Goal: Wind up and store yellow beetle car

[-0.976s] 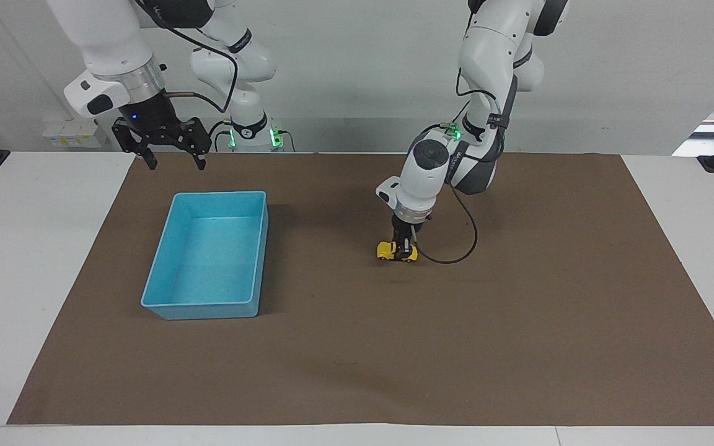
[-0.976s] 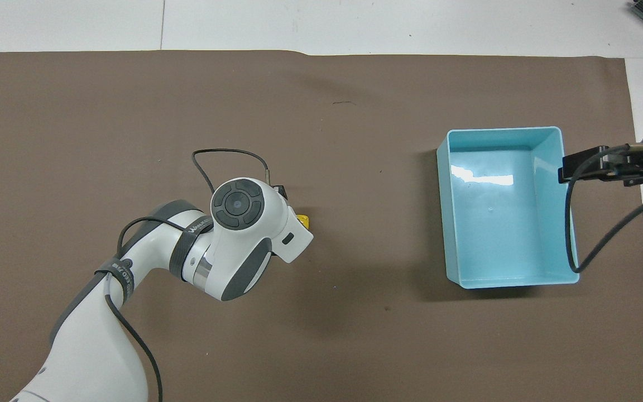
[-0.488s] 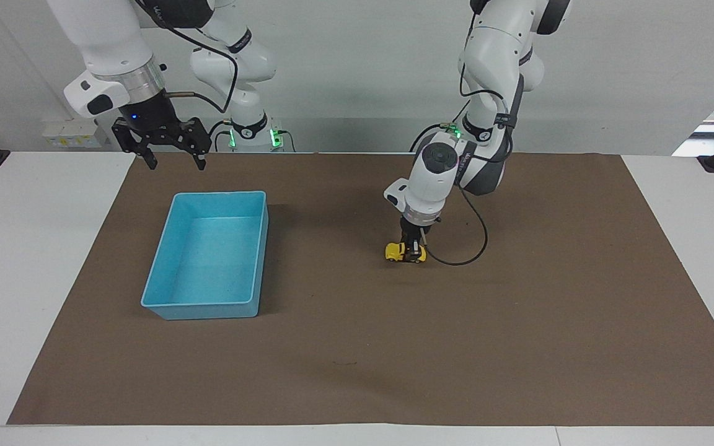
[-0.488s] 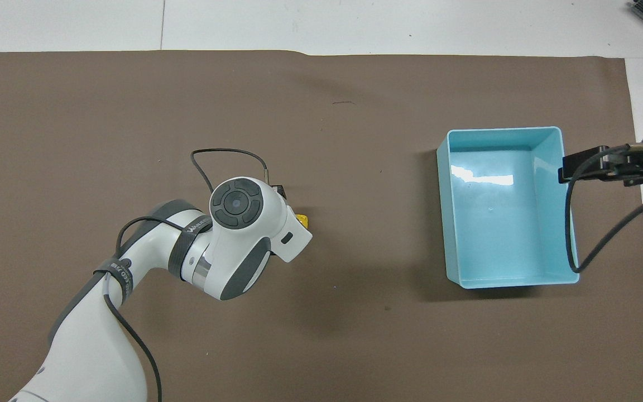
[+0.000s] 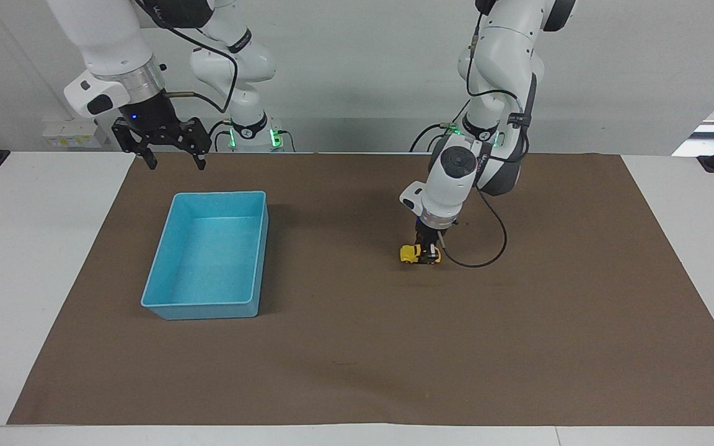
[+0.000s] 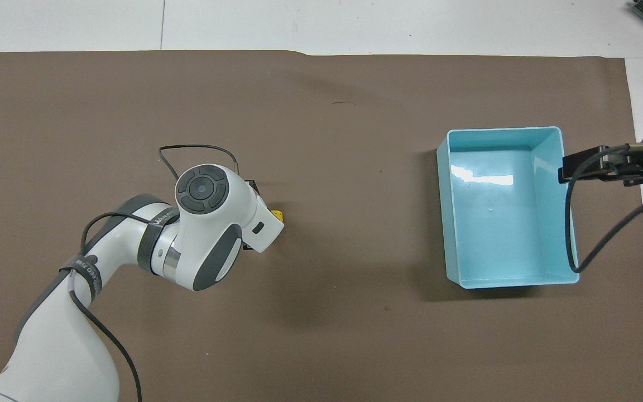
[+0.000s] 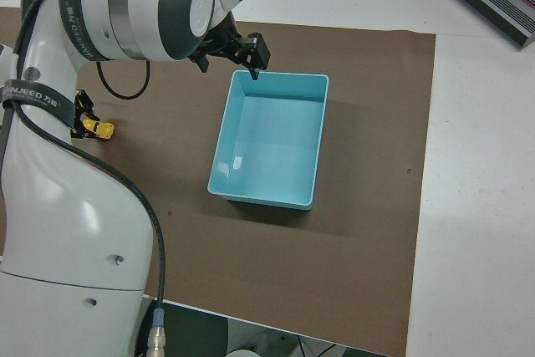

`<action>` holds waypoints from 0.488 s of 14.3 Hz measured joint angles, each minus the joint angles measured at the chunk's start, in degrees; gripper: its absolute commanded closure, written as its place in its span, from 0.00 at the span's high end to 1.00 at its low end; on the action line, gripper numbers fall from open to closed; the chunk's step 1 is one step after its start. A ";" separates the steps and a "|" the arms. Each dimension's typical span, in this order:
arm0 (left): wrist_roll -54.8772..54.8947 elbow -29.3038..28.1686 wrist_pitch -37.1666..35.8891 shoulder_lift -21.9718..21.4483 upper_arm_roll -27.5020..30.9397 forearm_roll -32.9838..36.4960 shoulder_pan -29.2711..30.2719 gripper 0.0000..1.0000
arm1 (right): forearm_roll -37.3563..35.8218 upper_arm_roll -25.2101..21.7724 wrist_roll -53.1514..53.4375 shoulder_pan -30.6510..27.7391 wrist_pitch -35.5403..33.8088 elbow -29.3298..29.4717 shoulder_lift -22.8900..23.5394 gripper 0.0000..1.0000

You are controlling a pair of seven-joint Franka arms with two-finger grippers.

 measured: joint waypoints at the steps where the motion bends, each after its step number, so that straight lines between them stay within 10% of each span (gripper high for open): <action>1: 0.65 -0.29 0.00 -0.20 0.01 0.00 0.41 0.00 | 0.00 0.00 0.00 0.00 0.00 0.00 0.00 1.00; 7: 4.74 -1.93 -0.05 -1.39 0.07 0.00 3.19 0.00 | 0.00 0.00 0.00 0.00 0.00 0.00 0.00 1.00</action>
